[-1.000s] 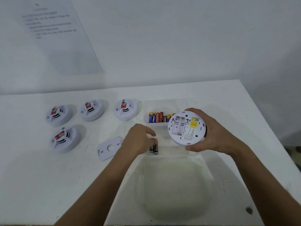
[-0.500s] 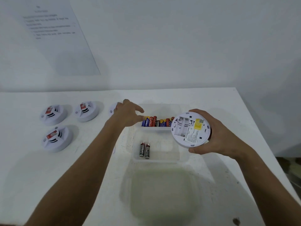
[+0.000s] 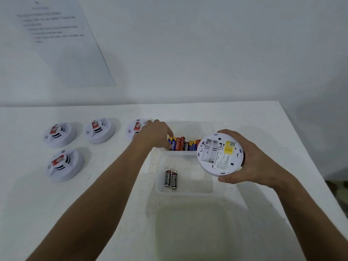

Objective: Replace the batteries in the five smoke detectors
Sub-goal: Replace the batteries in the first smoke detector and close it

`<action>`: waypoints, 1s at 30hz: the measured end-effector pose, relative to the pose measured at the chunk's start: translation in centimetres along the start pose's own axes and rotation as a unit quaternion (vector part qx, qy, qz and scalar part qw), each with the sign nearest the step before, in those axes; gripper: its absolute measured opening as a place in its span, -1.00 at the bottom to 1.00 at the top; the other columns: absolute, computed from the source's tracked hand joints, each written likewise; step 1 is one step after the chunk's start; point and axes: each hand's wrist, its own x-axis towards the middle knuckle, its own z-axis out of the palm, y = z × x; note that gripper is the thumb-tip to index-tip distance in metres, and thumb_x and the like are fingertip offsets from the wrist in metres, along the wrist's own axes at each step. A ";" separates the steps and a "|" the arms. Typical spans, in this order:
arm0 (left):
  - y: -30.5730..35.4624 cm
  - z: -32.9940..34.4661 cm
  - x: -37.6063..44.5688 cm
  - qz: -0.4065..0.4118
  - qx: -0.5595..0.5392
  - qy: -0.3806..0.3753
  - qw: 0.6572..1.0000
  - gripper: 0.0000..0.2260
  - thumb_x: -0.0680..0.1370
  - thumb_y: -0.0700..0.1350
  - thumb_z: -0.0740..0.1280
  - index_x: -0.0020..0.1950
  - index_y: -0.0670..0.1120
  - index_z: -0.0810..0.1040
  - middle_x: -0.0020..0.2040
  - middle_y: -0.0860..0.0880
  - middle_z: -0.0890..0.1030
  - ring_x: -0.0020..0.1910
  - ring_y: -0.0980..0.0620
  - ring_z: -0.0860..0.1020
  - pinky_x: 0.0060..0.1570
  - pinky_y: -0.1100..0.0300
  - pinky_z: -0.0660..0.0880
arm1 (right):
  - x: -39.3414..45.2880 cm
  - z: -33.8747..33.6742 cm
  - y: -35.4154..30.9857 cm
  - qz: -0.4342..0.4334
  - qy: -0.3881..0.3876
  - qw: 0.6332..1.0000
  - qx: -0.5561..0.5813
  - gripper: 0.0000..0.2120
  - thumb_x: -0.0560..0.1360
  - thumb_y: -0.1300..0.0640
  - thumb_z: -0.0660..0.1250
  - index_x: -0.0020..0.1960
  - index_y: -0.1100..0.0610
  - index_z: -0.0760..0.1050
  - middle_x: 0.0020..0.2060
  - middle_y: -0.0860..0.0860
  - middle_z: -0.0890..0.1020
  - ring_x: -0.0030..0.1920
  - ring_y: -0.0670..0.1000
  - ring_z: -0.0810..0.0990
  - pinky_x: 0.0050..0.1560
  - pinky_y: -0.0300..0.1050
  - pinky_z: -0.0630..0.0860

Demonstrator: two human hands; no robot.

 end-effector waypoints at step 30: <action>5.6 -0.9 -12.1 0.159 -0.399 0.305 0.850 -0.86 0.39 -0.15 0.54 -0.15 -0.03 0.61 -0.27 0.10 0.63 -0.28 0.18 0.56 -0.27 0.37 0.49 | 2.3 1.2 -0.8 -0.025 -0.008 1.000 -0.003 -0.12 0.13 0.16 0.65 0.36 -0.07 0.34 0.18 -0.27 0.54 0.23 -0.18 0.54 0.08 -0.39 0.51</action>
